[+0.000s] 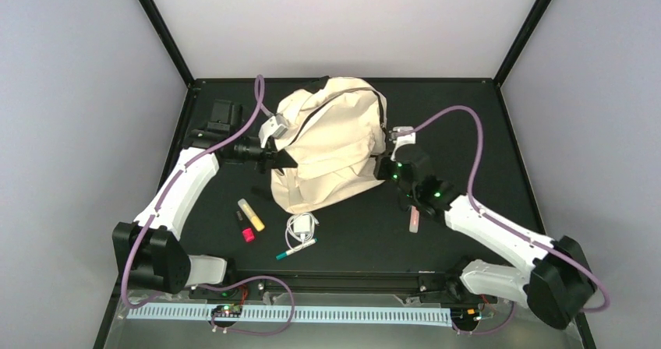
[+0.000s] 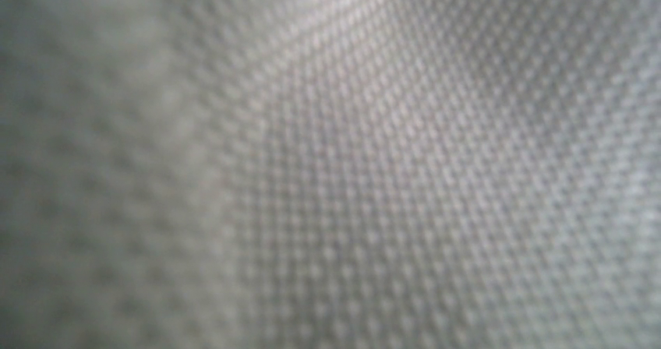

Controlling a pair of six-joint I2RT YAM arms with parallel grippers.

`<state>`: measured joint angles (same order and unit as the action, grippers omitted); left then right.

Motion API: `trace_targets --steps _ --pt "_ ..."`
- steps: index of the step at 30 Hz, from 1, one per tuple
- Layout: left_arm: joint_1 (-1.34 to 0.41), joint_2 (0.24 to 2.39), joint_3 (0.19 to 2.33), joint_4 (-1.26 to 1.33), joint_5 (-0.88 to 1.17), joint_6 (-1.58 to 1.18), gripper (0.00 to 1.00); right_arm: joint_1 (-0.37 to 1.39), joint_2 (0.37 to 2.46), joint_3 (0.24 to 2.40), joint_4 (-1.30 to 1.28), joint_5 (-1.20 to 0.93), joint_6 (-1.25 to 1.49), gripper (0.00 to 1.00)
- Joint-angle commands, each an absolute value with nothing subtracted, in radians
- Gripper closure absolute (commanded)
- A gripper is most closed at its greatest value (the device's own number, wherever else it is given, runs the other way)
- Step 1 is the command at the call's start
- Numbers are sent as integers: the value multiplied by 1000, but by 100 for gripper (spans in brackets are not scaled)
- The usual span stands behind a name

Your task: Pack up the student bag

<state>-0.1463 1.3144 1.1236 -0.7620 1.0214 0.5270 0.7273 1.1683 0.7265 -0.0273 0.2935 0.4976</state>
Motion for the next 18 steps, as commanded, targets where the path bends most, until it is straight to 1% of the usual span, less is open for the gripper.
trace_targets --steps 1,4,7,10,13,15,16,18 --pt "-153 1287 1160 -784 1035 551 98 599 1067 654 -103 309 489 99" --pt "-153 1287 1157 -778 1035 548 98 582 1048 653 -117 277 458 99" --pt "-153 1287 1145 -764 1039 541 98 584 1038 682 -131 176 378 98" --pt "-153 1287 1141 -758 1037 540 98 584 983 671 -110 111 295 84" --pt "-154 1287 1142 -754 1035 537 98 585 909 662 -109 100 236 74" --pt "-153 1287 1142 -753 1035 536 98 584 876 673 -111 55 191 66" --pt "-154 1287 1143 -753 1037 537 98 584 866 678 -102 -7 165 63" --pt "-153 1287 1144 -754 1038 537 98 596 861 668 -36 -196 114 58"
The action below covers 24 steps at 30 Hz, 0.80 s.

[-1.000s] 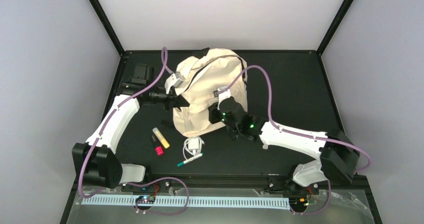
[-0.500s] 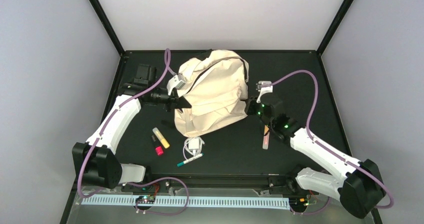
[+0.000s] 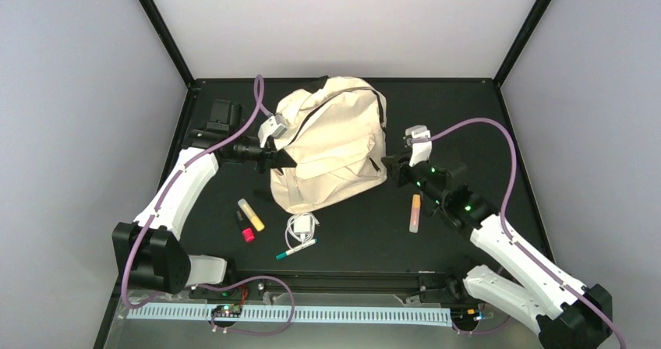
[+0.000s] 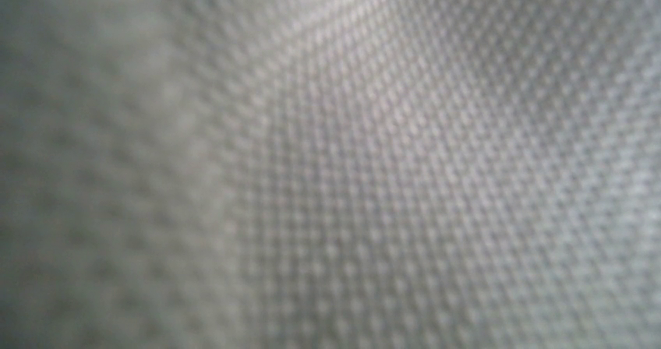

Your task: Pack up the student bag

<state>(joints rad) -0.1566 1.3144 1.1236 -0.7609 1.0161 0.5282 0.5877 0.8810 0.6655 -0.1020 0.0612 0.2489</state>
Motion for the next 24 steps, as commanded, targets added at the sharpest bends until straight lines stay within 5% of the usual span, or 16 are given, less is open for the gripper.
trace_targets --steps 1,10,24 --pt "-154 1287 1146 -753 1039 537 98 620 867 655 12 -275 90 54" --pt "-156 1287 1164 -751 1002 558 98 808 1081 730 87 -377 -297 25" --pt "-159 1287 1205 -763 979 589 98 808 1314 863 100 -349 -500 22"
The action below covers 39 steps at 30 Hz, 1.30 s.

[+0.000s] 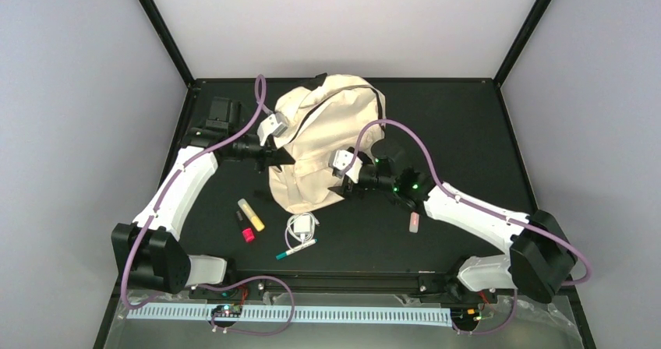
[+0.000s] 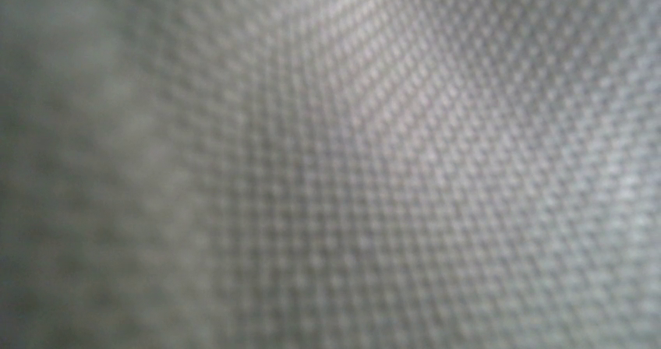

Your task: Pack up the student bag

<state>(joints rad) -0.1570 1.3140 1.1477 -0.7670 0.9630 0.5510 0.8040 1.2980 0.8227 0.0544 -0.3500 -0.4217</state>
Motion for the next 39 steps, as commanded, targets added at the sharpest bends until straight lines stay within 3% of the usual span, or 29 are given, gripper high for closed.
trace_targets --steps 1,5,15,27,39 --pt "-160 1287 1207 -763 978 588 98 808 1318 877 80 -364 -504 23" --pt "-161 1287 1204 -759 960 589 98 842 1281 859 46 -393 -497 24" --pt "-161 1289 1217 -767 964 591 99 932 1258 740 106 -235 -477 24" --pt "-188 1287 1211 -790 960 629 99 922 1356 842 216 -69 -669 20" --pt "-204 1287 1243 -796 942 661 98 873 1417 964 46 -110 -763 20"
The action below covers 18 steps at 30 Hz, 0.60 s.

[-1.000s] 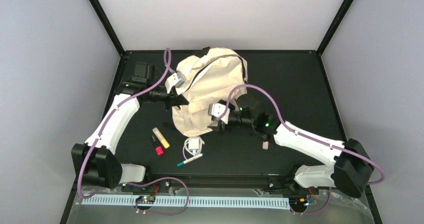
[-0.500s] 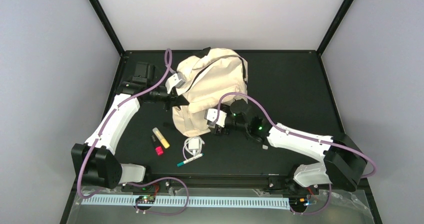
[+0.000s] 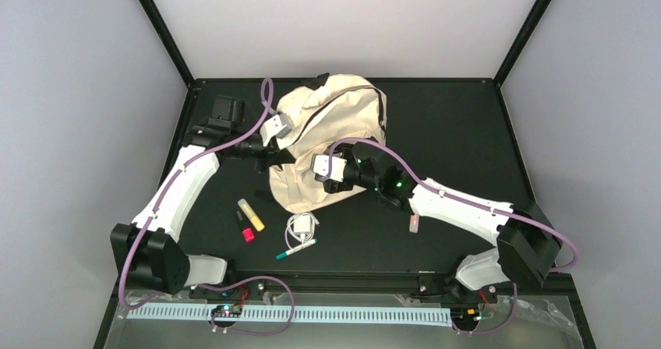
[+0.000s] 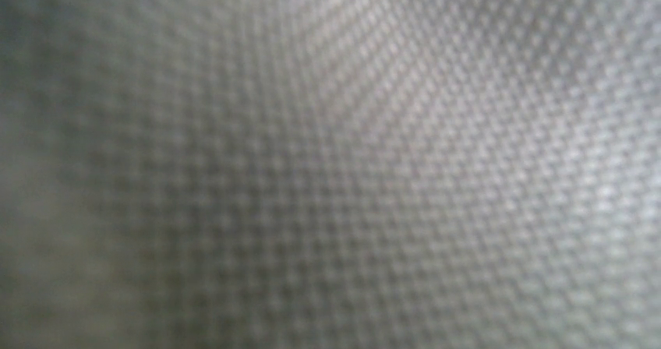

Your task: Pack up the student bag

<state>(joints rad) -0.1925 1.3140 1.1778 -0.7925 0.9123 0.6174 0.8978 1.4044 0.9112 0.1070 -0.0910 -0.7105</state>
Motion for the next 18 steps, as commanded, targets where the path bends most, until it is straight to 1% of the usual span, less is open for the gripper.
trace_targets --steps 1,11,16,18 --pt "-204 1287 1246 -797 942 664 99 869 1424 973 9 -124 -765 20" --pt "-220 1287 1251 -787 948 684 99 836 1551 1075 -184 -165 -799 21" --pt "-222 1287 1255 -772 932 668 98 836 1592 1155 -339 -236 -766 28" --pt "-222 1287 1261 -762 902 648 99 838 1561 1144 -361 -285 -740 33"
